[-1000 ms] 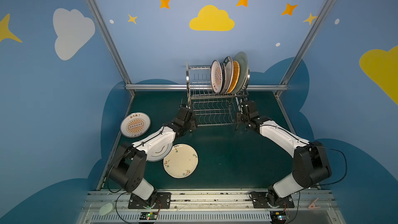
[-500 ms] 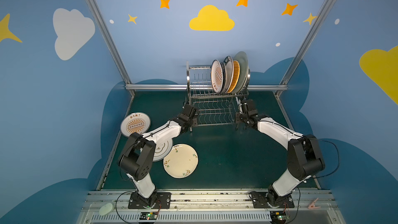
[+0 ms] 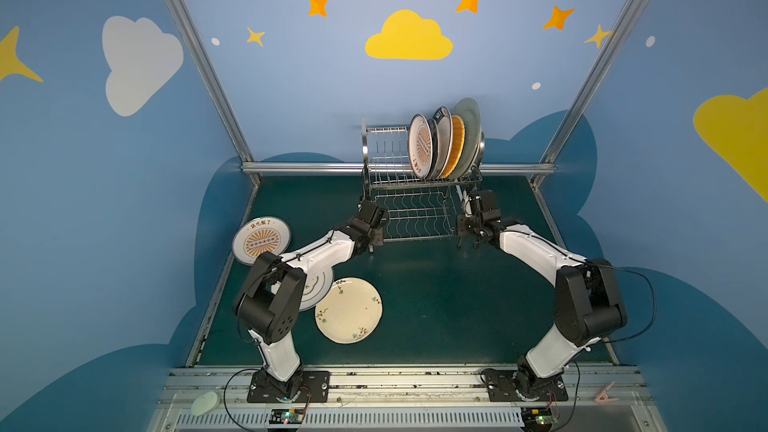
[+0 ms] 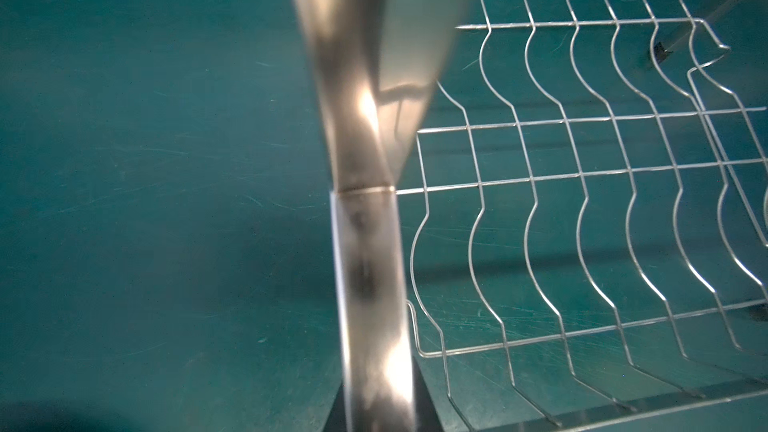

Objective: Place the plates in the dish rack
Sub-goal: 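Hold the rack frame with both grippers and push it farther from the robot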

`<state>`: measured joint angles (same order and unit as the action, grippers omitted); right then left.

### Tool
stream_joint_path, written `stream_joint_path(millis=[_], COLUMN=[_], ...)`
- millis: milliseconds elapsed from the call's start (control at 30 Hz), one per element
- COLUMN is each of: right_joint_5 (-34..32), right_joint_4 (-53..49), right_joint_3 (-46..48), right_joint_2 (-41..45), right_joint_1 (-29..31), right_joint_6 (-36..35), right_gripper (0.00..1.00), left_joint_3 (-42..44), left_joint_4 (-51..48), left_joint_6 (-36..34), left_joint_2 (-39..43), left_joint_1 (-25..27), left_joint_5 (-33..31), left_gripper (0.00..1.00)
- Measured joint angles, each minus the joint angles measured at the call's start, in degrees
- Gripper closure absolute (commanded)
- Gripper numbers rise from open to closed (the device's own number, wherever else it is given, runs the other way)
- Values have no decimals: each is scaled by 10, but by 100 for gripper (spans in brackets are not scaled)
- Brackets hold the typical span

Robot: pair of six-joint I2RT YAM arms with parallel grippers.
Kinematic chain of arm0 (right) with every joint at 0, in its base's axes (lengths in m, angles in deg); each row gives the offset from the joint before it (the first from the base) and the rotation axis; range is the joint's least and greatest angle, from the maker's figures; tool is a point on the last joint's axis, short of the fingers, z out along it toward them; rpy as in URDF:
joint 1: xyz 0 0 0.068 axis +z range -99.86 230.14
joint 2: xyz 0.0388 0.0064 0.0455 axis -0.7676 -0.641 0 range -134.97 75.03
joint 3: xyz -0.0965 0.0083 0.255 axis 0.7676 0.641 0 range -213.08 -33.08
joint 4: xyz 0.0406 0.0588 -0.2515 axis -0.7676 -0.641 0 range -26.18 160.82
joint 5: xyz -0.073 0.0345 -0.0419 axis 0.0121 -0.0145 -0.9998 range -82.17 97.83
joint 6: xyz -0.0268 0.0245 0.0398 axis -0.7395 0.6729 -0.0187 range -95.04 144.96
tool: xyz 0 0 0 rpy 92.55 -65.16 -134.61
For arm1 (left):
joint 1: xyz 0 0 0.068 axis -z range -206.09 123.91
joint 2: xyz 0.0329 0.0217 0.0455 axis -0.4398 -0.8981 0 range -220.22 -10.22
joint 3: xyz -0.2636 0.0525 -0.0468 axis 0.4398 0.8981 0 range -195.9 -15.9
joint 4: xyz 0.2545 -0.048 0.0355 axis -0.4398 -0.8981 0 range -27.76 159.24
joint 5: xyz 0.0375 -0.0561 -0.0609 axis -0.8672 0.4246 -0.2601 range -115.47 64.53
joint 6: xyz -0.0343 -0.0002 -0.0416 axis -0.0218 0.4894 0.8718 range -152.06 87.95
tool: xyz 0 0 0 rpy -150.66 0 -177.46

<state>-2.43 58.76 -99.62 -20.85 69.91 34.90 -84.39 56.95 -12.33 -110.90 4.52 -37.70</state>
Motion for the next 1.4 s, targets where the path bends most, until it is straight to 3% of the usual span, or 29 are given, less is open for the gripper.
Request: stream_joint_path(millis=[600, 800, 1033, 1400], right_joint_5=[31, 43, 47, 67], right_joint_4=[-6, -8, -12, -69], right_joint_3=[59, 61, 61, 33], right_joint_2=[62, 65, 66, 94], right_joint_1=[-96, -105, -116, -128], right_joint_6=[-30, -34, -13, 60], right_gripper=[100, 100, 82, 70], left_joint_3=[-45, -45, -45, -44], left_joint_4=[16, 16, 32, 25], left_joint_6=[37, 51, 108, 125], left_joint_2=[-45, -45, -45, -16], left_joint_1=[86, 94, 94, 99], left_joint_5=[-32, -39, -14, -14], left_gripper=[96, 80, 66, 58])
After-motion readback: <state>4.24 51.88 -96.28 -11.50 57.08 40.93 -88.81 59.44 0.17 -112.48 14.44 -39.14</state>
